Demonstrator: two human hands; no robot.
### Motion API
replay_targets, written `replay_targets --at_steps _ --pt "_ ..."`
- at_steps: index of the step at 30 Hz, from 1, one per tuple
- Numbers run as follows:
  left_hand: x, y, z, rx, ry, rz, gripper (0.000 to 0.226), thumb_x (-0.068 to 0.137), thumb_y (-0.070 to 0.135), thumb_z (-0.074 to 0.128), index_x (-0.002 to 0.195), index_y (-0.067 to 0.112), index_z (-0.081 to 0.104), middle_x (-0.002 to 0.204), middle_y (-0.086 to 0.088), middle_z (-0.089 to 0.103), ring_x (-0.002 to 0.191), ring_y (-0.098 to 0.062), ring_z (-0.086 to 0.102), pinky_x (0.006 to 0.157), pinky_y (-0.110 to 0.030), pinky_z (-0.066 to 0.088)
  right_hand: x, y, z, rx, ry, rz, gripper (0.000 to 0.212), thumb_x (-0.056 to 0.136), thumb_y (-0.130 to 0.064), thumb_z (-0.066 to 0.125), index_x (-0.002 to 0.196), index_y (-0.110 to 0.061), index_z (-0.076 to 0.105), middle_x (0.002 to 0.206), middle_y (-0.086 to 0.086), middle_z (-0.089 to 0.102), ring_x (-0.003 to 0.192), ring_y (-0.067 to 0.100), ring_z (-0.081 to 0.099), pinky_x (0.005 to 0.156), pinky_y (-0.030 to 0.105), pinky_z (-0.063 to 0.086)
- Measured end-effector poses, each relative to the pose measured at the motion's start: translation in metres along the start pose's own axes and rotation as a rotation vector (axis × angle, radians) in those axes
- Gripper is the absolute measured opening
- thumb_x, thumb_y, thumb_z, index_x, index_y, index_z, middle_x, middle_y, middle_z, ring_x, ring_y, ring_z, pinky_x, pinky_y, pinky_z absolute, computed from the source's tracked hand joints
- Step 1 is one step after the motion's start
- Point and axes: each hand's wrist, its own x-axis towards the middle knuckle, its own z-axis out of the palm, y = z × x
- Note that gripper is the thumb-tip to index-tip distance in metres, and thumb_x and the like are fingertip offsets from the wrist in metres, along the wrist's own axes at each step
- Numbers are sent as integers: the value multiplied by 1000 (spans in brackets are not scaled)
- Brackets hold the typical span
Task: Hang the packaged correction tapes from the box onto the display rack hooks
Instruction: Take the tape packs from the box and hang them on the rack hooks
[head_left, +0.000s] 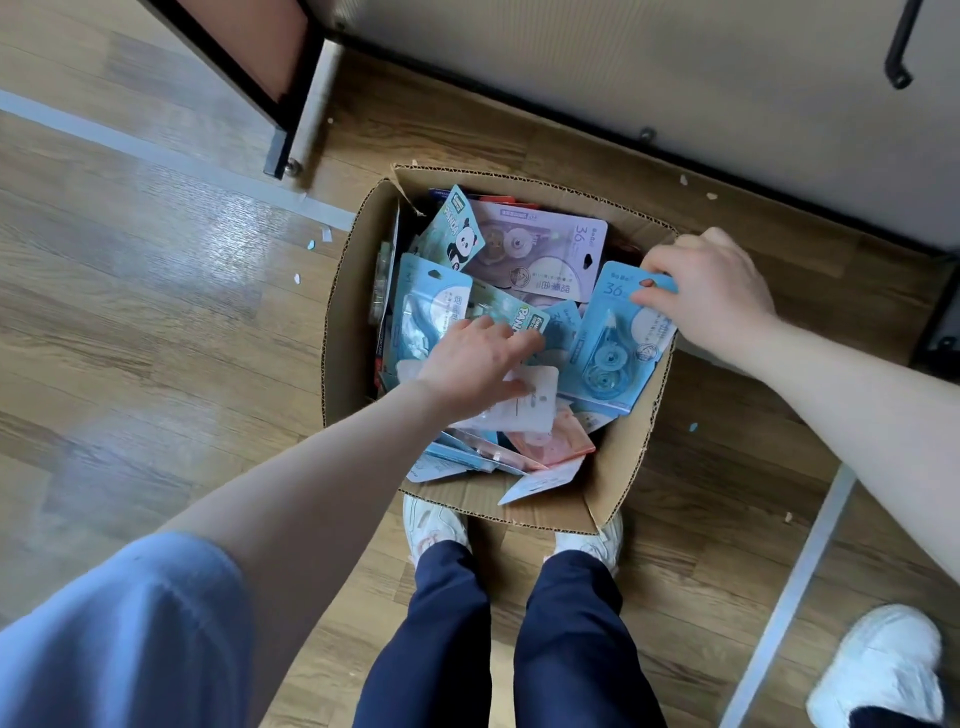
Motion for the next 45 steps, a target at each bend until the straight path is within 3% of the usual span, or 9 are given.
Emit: replay_targets --at_steps 5,8,12,16,19,24,34,38,45 --pt "-10 -2 -19 -116 5 -11 29 94 23 48 121 12 53 109 -9 56 102 -28 53 77 -38 46 -12 -2 -7 24 -47 -4 15 88 -32 61 90 -18 62 92 3 57 91 22 45 71 31 33" --pt "-17 -6 -34 -147 4 -101 18 90 14 48 106 9 53 104 -11 60 93 -31 56 66 -33 40 -22 -9 -17 32 -103 -4 13 88 -32 61 87 -19 65 83 -2 55 87 25 54 67 31 36" --pt "-31 -14 -61 -137 -21 -147 39 87 8 47 123 21 49 112 -7 62 95 -28 58 63 -28 35 -32 -27 -38 14 -148 -8 14 88 -32 61 90 -20 68 79 -2 58 79 21 52 64 30 37" --pt "-50 -17 -94 -63 7 -169 36 92 14 44 126 22 50 113 -9 63 100 -30 59 73 -33 48 -39 -50 -69 -2 -110 -44 15 91 -29 57 95 -20 68 95 1 66 80 19 49 66 28 33" --pt "-67 -14 -123 -64 114 -167 26 96 24 42 118 19 55 107 -9 64 94 -31 59 68 -33 46 -43 -66 -100 -31 -64 -74 19 93 -29 53 99 -19 68 100 1 66 81 18 49 65 27 31" --pt "-95 -6 -178 -64 259 -146 24 97 32 41 98 15 58 93 -8 63 85 -31 59 62 -32 41 -52 -86 -158 -61 20 -100 20 95 -28 50 96 -18 67 95 1 64 79 16 49 58 27 31" --pt "-161 10 -297 -79 499 -128 23 95 30 48 93 13 62 89 -3 63 81 -25 59 59 -28 37 -89 -126 -279 -70 162 -155 23 96 -23 47 96 -10 65 96 5 62 83 19 54 60 27 31" --pt "-193 14 -351 -85 563 -130 35 92 42 41 87 13 60 84 -2 63 78 -26 59 61 -34 48 -104 -144 -329 -60 252 -169 21 95 -27 49 100 -16 66 99 0 64 84 15 54 54 22 31" --pt "-253 40 -455 26 712 -118 22 95 34 49 96 17 63 94 1 64 86 -21 59 64 -28 43 -136 -182 -428 -48 352 -221 21 96 -28 48 94 -15 65 91 -1 62 83 19 55 62 29 37"
